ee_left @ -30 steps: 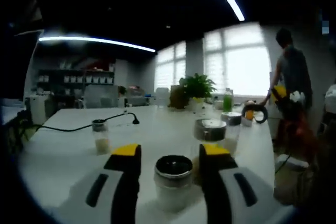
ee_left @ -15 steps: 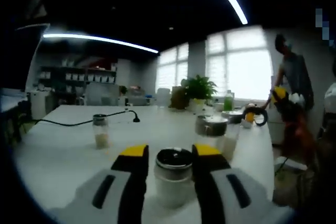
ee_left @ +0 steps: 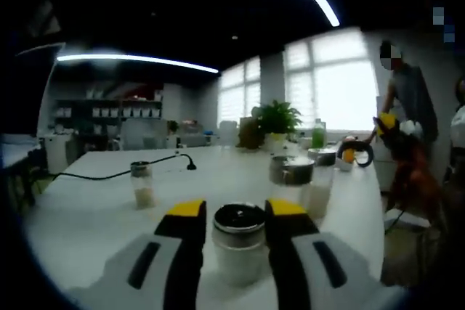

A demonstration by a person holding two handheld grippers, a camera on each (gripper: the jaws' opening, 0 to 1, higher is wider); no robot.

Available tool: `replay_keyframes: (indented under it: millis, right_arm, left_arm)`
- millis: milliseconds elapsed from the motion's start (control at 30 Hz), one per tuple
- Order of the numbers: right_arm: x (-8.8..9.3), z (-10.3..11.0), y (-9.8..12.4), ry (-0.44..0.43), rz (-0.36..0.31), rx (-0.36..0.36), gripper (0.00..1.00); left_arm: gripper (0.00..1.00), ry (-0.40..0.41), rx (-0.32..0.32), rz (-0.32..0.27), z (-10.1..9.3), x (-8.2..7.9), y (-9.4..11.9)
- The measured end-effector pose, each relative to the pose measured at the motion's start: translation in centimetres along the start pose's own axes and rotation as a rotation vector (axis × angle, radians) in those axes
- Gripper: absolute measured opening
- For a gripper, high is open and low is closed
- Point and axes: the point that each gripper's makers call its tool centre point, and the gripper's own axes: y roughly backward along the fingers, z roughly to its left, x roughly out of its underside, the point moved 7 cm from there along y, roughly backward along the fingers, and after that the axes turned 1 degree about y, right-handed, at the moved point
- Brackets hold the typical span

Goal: Rotate the seasoning bottle until the label or dispensing opening points toward the visible target arrow and the bottle remains upright within the marked orientation range

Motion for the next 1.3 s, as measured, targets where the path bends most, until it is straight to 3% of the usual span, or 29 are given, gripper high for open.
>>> replay_keyframes:
  millis: [200, 633, 1300]
  right_arm:
    - [-0.2, 0.1, 0.0, 0.002, -0.008, -0.005, 0.06]
    - [-0.1, -0.1, 0.1, 0.001, 0.000, 0.007, 0.06]
    - [0.4, 0.0, -0.2, -0.002, 0.021, 0.003, 0.06]
  left_arm:
    - [0.33, -0.015, 0.025, 0.052, 0.0, 0.7, 0.0]
    - [0.32, -0.020, 0.061, 0.055, 0.1, 0.9, 0.1]
    - [0.32, -0.040, 0.256, 0.072, 0.9, 0.7, -0.1]
